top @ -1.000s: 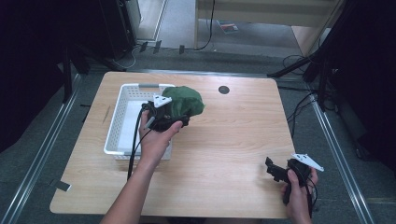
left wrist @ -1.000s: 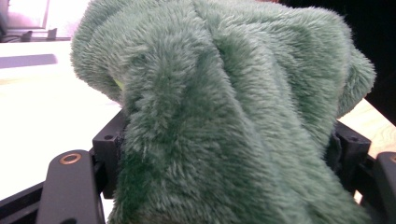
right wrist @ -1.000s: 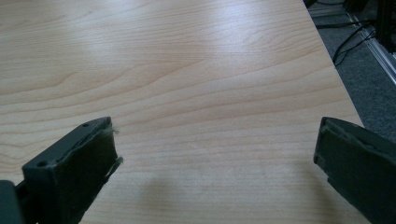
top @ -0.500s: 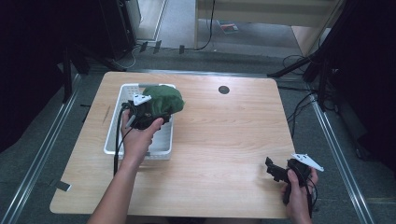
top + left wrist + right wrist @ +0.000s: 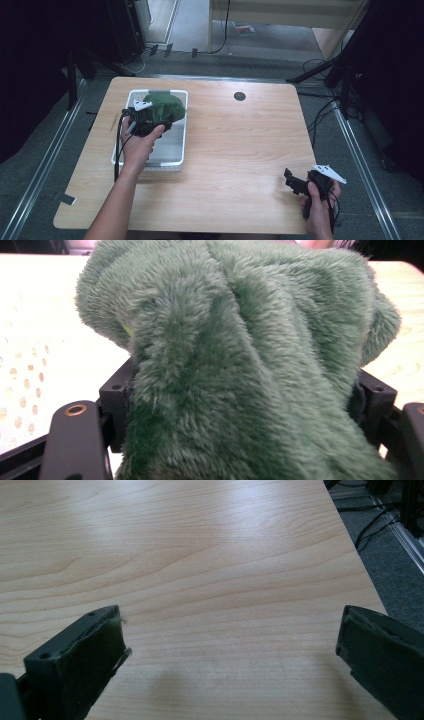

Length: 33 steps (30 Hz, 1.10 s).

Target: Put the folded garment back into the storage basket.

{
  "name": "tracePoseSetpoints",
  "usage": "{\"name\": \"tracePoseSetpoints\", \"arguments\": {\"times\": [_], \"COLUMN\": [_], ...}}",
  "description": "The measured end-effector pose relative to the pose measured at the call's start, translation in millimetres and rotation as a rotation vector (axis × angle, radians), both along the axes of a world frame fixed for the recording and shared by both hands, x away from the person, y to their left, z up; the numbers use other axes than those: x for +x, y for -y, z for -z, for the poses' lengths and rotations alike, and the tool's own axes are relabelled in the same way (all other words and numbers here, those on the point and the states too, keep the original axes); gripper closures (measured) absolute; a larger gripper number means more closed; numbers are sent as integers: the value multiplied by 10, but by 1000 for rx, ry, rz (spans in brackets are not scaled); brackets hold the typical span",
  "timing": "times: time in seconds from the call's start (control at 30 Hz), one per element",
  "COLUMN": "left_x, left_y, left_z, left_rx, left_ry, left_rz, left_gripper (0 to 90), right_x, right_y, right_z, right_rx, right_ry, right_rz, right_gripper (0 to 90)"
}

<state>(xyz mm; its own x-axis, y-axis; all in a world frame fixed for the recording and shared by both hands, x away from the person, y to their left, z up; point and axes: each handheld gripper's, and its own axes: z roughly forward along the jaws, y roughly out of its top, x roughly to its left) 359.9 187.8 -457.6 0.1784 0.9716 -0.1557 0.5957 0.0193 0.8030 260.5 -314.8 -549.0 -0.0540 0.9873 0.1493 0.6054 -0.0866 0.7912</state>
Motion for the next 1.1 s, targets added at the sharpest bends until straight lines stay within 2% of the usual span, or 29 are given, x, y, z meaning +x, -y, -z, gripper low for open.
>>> {"name": "tracePoseSetpoints", "arguments": {"times": [0.23,0.33,0.5,0.6,0.63,0.7,0.8,0.83,0.87,0.93,1.03,1.1], "left_x": [88,128,190,243,273,289,348,348,373,383,403,406], "left_y": [-51,-59,-83,-87,-85,-80,-61,-61,-45,-38,-23,-20], "left_z": [104,142,195,225,243,261,333,333,361,375,394,398], "left_rx": [19,63,70,86,93,94,117,117,118,122,141,140], "left_ry": [-27,-58,-78,-107,-133,-143,-210,-210,-244,-248,-284,-285], "left_rz": [-11,-41,-49,-61,-52,-49,-35,-35,-29,-31,-20,-25], "left_gripper": [237,237,238,237,237,237,237,237,235,231,224,219], "right_x": [-1,-2,-1,0,1,1,0,0,0,0,1,1], "right_y": [1,0,-1,0,-1,-1,0,0,0,0,0,0], "right_z": [0,0,-1,0,0,0,0,0,0,0,0,0], "right_rx": [3,1,-1,-1,-1,-1,0,0,0,-1,-1,0], "right_ry": [1,2,1,1,-1,-1,0,0,0,1,0,-1], "right_rz": [2,-1,0,0,-1,-1,0,0,0,0,-1,-1], "right_gripper": [0,0,0,0,0,0,0,0,0,0,0,0]}}
